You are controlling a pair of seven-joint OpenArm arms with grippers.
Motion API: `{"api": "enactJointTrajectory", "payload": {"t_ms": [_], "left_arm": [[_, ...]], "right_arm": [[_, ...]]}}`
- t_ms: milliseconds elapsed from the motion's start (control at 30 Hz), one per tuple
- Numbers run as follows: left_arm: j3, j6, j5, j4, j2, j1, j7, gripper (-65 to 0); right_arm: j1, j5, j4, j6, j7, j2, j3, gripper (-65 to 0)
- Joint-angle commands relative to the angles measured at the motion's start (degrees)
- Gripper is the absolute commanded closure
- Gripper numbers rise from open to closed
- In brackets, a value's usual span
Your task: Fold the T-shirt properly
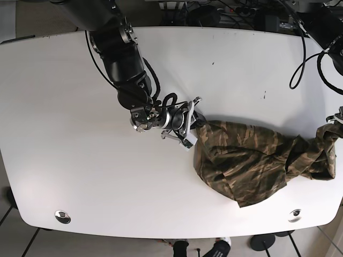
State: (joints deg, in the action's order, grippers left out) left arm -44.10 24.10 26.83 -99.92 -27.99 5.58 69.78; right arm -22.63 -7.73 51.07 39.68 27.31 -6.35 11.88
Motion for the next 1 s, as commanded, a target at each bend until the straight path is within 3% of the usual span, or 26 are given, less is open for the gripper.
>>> {"api": "enactJointTrajectory", "payload": {"t_ms": [33,233,367,400,567,633,767,800,867,900,933,1000], "left_arm": [[-0.34,0.03,0.56,-1.05,-1.51,0.88,-1.16,0.0],[-0.34,0.12,0.82,-1.49,-1.42,1.23,-1.16,0.0],[-0.34,0.12,6.80,-2.02,-1.42,0.97,-1.16,0.0],[-0.34,0.12,8.56,-2.02,-1.42,0.88,-1.07,0.0],[-0.34,0.12,9.43,-1.84,-1.33,-0.44,-1.07,0.0],[-0.34,0.12,9.35,-1.75,-0.10,-0.44,-1.07,0.0],[0.62,0.12,9.26,-1.75,1.13,-0.71,-1.07,0.0],[2.12,0.12,9.26,-1.75,1.13,-1.14,-1.07,0.0],[5.02,0.03,9.26,-1.75,1.13,-1.50,-1.07,0.0],[5.90,0.03,9.26,-1.75,1.22,-1.50,-1.07,0.0],[6.34,0.03,9.17,-1.75,2.19,-1.58,-1.07,0.0],[6.95,0.03,9.17,-1.75,2.71,-1.58,-1.07,0.0]], "right_arm": [[0.44,-0.85,6.29,0.32,2.18,2.35,-3.66,-2.1],[11.42,-0.85,30.91,0.32,13.26,10.88,-12.71,-2.1],[19.60,-0.85,41.63,0.32,17.39,14.57,-21.68,-2.1],[21.97,-0.85,44.10,0.32,19.50,15.18,-26.34,-2.1],[32.52,-0.85,50.69,0.32,23.55,15.27,-42.60,-2.1],[36.30,-0.85,52.36,0.32,23.55,15.27,-45.24,-2.2],[42.81,-8.58,53.33,0.32,23.63,15.27,-50.16,-3.8],[43.69,-10.43,53.33,0.32,23.63,15.27,-50.87,-7.1],[45.01,-13.42,53.50,0.32,23.72,15.27,-51.84,-21.1],[45.27,-14.74,54.03,0.32,23.72,15.27,-52.27,-30.6],[45.45,-16.05,55.88,0.32,23.72,15.27,-53.24,-44.7],[45.09,-17.11,57.72,0.32,23.72,15.27,-53.15,-59.9]]}}
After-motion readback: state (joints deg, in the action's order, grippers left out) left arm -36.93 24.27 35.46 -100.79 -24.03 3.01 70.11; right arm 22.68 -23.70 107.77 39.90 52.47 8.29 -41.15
